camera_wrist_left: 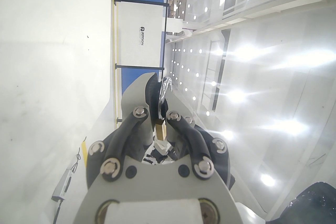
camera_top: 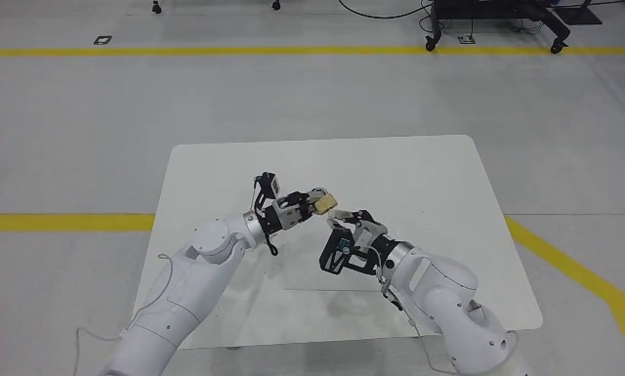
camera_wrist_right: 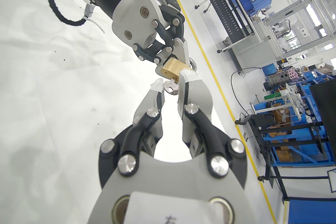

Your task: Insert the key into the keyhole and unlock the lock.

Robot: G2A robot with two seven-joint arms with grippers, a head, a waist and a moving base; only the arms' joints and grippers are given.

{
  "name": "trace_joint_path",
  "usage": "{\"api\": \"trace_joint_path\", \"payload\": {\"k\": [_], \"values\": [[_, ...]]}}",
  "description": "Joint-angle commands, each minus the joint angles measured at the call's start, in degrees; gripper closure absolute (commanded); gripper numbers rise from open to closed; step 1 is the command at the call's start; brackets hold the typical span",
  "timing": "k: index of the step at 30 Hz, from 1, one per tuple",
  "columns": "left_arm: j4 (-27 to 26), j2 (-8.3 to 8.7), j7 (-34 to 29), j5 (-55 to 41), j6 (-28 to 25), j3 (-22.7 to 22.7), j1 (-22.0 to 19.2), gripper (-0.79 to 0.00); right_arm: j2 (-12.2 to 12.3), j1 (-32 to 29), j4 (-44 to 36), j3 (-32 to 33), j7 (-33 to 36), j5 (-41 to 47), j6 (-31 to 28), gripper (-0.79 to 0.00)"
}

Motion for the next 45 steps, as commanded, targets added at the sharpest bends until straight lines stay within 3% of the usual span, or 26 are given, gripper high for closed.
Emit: {"api": "trace_joint_path", "payload": {"k": [1, 9, 11, 12, 17, 22, 25, 28, 35, 38, 45], "values": [[0.01, 0.00, 0.01, 0.00, 0.02, 0.00, 0.00, 0.000, 0.00, 0.00, 0.01, 0.00, 0.01, -0.01, 0.00, -0.785], [-0.35, 0.02, 1.00, 0.25, 0.18, -0.11, 0.53, 0.000, 0.00, 0.00, 0.01, 0.00, 0.01, -0.01, 0.00, -0.785], [-1.37, 0.14, 2.98, 1.59, 0.95, -0.48, 1.12, 0.000, 0.23, -0.24, -1.63, -0.31, 2.10, -7.00, 1.28, -0.403], [-1.76, 0.19, 3.74, 1.88, 1.65, -0.69, 1.38, 0.000, 0.37, -0.76, -2.88, -1.07, 3.77, -12.48, 2.23, -0.323], [-3.84, 0.41, 6.45, 3.90, 6.39, -1.37, 1.75, 0.000, 0.79, -2.85, -5.73, -5.07, 5.69, -29.44, 3.00, -0.182], [-5.62, 0.48, 7.20, 4.72, 8.76, -1.80, 2.39, 0.000, 0.63, -2.73, -5.57, -6.15, 3.96, -32.04, 2.74, -0.062], [-6.14, 0.47, 6.93, 4.57, 9.99, -2.03, 2.59, 0.000, 0.46, -2.19, -4.74, -6.70, 2.68, -32.69, 2.56, -0.058], [-6.64, 0.45, 6.80, 4.71, 10.50, -2.20, 2.75, 0.000, 0.13, -1.29, -3.29, -7.56, 2.21, -33.01, 2.45, -0.126], [-8.11, 0.49, 6.94, 6.04, 10.51, -2.58, 3.57, 0.000, -0.67, 0.33, -0.62, -9.28, 2.22, -33.60, 2.93, -0.092], [-8.74, 0.51, 7.21, 6.90, 10.23, -2.68, 4.02, 0.000, -0.93, 0.73, -0.08, -9.49, 2.37, -33.74, 2.92, 0.000], [-10.35, 0.65, 7.68, 7.94, 9.05, -3.57, 5.29, 0.000, -1.36, 0.35, 0.40, -8.68, 2.60, -31.95, 3.13, 0.000]]}}
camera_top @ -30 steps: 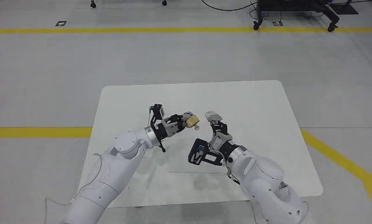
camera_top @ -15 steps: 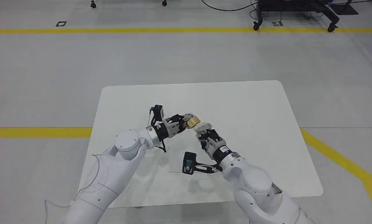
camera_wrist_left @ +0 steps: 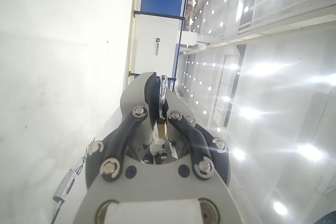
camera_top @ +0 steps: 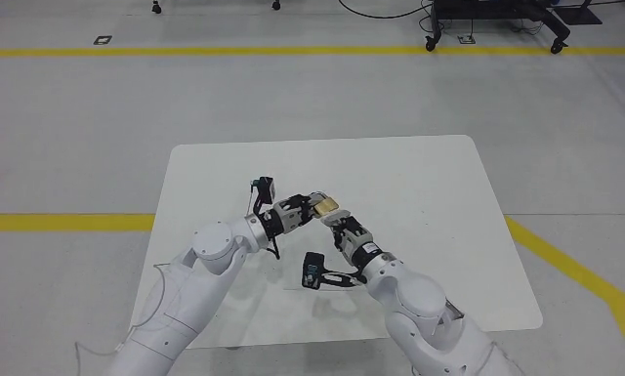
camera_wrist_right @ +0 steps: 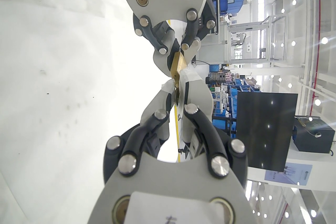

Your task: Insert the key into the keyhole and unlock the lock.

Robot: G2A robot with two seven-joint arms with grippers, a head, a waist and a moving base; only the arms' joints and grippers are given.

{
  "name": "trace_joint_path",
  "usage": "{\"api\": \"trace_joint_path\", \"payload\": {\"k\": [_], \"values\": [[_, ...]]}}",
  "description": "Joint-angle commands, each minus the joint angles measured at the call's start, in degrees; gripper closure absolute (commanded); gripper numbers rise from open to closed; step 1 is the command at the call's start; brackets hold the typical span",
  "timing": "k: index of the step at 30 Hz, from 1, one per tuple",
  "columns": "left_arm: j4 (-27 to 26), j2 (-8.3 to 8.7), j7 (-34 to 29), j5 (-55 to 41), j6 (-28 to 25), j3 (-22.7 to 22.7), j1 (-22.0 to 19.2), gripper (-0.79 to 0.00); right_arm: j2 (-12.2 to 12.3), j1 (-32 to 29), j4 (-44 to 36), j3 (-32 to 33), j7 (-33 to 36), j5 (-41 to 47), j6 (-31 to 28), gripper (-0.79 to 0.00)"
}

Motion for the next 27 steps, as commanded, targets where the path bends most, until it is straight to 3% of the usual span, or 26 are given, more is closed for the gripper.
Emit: {"api": "trace_joint_path", "payload": {"k": [1, 16, 27], "values": [[-0.30, 0.03, 0.01, 0.19, -0.18, -0.23, 0.28, 0.000, -0.13, -0.24, 0.11, 0.43, -0.04, 1.26, 0.36, 0.000], [-2.22, 0.25, -0.72, 3.31, -6.65, -1.53, 2.47, 0.000, -0.66, -2.12, 1.59, 6.49, -4.86, 16.78, 1.19, 0.000], [-2.09, 0.23, -1.13, 4.58, -7.99, -1.99, 2.79, 0.000, -0.37, -4.44, 0.17, 9.76, -6.79, 18.72, 1.10, 0.000]]}}
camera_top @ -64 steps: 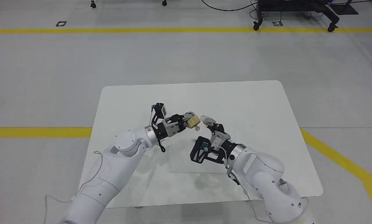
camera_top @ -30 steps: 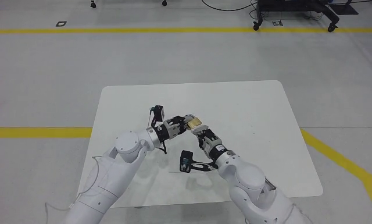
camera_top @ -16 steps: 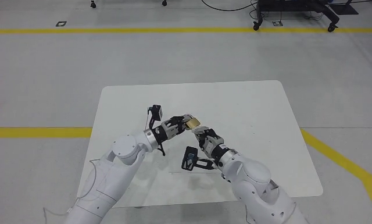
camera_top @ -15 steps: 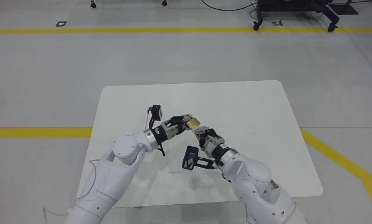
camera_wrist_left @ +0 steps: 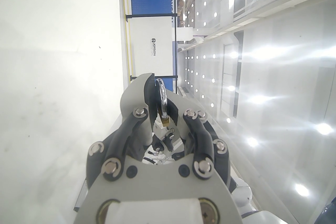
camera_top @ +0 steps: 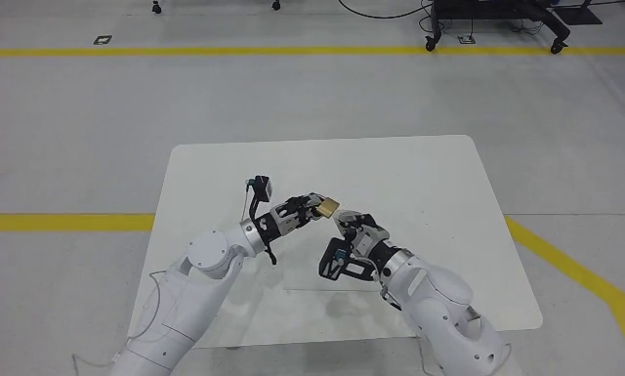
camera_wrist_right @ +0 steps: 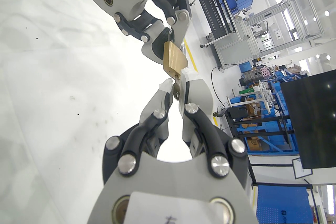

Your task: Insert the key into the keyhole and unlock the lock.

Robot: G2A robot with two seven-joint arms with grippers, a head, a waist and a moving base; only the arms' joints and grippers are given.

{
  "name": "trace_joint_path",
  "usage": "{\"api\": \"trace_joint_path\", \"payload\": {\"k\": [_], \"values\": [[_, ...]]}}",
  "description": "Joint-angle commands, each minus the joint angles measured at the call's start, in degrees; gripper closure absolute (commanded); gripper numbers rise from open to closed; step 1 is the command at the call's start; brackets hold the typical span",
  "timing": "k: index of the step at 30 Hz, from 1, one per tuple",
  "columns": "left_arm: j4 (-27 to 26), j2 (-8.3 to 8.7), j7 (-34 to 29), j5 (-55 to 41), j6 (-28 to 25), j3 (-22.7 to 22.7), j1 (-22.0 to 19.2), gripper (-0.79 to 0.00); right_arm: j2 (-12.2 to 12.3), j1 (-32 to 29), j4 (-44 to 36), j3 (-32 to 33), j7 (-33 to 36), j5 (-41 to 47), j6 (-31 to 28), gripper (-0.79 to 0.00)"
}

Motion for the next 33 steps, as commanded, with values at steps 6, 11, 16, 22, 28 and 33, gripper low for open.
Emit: {"api": "trace_joint_path", "payload": {"k": [6, 11, 16, 22, 28, 33], "values": [[1.33, -0.10, -1.34, 0.75, -2.20, -0.01, -0.56, 0.000, 0.02, -0.58, -0.16, 0.98, -0.61, 1.83, -0.81, -0.785], [2.44, -0.06, -2.16, 0.10, -4.62, -0.86, -0.46, 0.000, 0.02, -0.58, -0.16, 0.98, -0.61, 1.83, -0.81, -0.785], [3.68, -0.22, -4.77, -4.74, -0.96, -1.33, -0.93, 0.000, 0.02, -0.58, -0.16, 0.98, -0.61, 1.83, -0.81, -0.785], [3.68, -0.22, -4.77, -4.74, -0.96, -1.33, -0.93, 0.000, 0.02, -0.58, -0.16, 0.98, -0.61, 1.83, -0.81, -0.785], [1.20, -0.04, -0.40, 1.89, -6.97, -1.34, 0.49, 0.000, -0.14, -0.85, 2.75, 4.97, -7.09, 20.67, -6.19, -0.785], [2.58, -0.29, -1.46, 6.37, -19.47, 0.00, 0.45, 0.000, 0.29, 1.46, 9.07, 9.68, -7.39, 41.80, -20.95, -0.517]]}}
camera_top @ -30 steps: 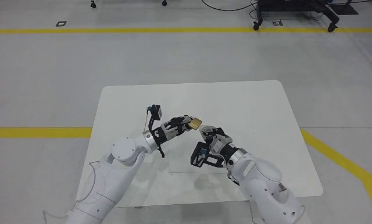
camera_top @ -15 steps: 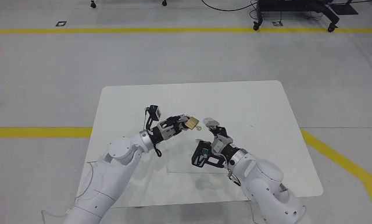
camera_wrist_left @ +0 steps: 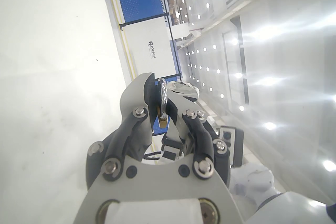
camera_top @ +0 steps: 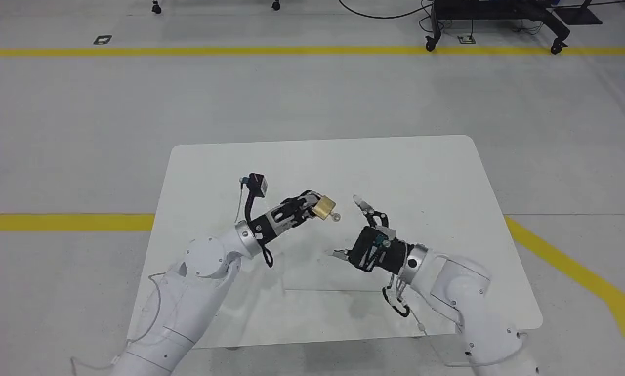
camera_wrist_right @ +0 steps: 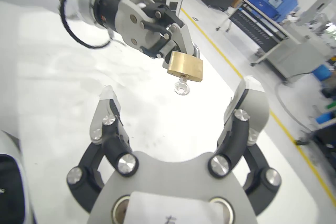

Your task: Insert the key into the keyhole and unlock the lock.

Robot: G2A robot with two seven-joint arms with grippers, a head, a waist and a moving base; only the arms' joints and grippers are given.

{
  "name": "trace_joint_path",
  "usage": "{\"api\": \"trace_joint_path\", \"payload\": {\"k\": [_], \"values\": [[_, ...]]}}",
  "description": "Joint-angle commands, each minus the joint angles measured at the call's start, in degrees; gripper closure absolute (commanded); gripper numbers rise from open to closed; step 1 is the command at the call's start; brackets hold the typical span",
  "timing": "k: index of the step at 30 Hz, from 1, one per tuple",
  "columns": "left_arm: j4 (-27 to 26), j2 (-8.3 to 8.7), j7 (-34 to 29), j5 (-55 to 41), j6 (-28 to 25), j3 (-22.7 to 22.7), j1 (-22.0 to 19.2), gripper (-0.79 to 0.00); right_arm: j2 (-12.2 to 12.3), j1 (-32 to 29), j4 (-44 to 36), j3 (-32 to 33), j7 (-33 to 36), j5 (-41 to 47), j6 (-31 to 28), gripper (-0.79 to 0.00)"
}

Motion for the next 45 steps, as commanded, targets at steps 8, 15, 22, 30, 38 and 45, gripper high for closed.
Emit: {"api": "trace_joint_path", "payload": {"k": [8, 15, 22, 30, 38, 45], "values": [[4.30, -1.09, 6.04, 7.15, -14.14, 2.34, -1.36, 0.000, 1.13, 3.98, 8.19, 2.64, 14.97, 36.64, -13.14, -0.413], [4.30, -1.09, 6.04, 7.15, -14.14, 2.34, -1.36, 0.000, 1.27, 4.18, 8.23, 2.82, 16.36, 38.52, -13.11, -0.785], [1.15, -0.86, 10.84, 13.46, -19.88, 1.46, 0.98, 0.000, 1.28, 3.77, 8.58, 3.18, 16.59, 37.99, -9.03, -0.785], [0.99, -0.69, 13.68, 17.55, -23.58, 0.16, 1.63, 0.000, 1.60, 4.88, 12.81, 1.35, 21.26, 49.63, -9.77, -0.332], [2.34, -1.37, 17.08, 20.73, -24.26, 1.82, 1.18, 0.000, 1.70, 7.43, 13.86, -1.86, 24.72, 54.55, -9.71, -0.320], [3.26, -1.55, 18.30, 21.24, -25.90, 1.76, 0.80, 0.000, 1.65, 8.23, 14.68, -3.40, 24.30, 54.71, -8.38, 0.000]]}}
